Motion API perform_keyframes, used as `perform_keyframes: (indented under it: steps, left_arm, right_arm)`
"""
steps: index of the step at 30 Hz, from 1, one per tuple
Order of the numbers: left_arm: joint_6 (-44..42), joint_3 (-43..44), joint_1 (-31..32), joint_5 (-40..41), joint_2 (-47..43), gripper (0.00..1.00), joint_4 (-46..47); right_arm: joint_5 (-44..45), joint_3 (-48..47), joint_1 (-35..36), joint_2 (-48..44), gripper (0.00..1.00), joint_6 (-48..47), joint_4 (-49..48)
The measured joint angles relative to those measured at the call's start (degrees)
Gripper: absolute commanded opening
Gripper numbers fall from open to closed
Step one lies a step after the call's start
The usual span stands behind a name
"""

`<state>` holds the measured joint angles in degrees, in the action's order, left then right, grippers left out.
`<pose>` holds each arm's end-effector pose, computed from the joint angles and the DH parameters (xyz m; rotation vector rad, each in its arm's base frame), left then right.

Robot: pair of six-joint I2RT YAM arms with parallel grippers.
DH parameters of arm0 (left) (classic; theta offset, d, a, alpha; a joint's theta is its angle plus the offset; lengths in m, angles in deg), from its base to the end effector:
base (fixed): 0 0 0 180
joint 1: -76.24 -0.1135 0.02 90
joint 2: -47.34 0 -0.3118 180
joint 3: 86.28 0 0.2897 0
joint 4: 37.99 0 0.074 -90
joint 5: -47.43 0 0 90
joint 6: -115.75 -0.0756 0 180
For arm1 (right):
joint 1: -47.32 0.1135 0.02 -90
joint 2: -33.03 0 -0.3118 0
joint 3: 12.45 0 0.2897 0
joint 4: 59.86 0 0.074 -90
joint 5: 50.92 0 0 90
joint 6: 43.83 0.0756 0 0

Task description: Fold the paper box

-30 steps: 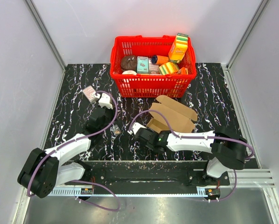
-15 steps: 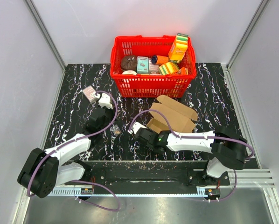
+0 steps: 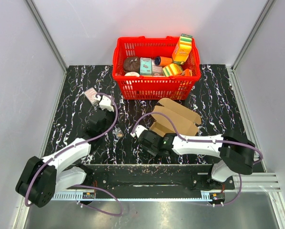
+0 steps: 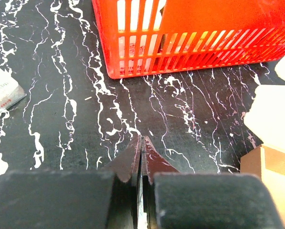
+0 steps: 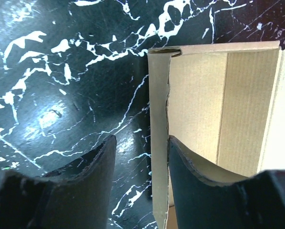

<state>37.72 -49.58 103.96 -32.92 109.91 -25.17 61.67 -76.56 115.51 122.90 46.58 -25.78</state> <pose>0.2553 -0.1198 0.2303 0.1273 1.8040 -0.3435 0.1579 0.3164 0.1751 -1.2782 2.1434 -0.0328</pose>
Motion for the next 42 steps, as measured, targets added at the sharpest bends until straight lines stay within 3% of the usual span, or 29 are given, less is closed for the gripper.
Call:
perform_keyframes:
  steps: [18,37,41,42]
  left_arm:
    - [9.9,6.4,-0.1,-4.4,-4.2,0.06,-21.1]
    - [11.7,6.7,-0.1,-5.7,-4.5,0.07,-26.5]
    - [11.7,7.4,-0.1,-6.1,-4.3,0.16,-27.7]
    - [11.7,7.5,-0.1,-6.1,-4.3,0.23,-28.1]
  right_arm:
    - [-10.3,0.0,-3.0,-1.6,0.7,5.5,0.3]
    - [-13.6,1.7,-8.5,-6.0,0.76,9.9,0.0]
    - [-14.8,2.3,-8.7,-7.0,0.76,10.5,-0.1]
    - [-15.0,2.4,-8.8,-7.5,0.76,10.7,0.0]
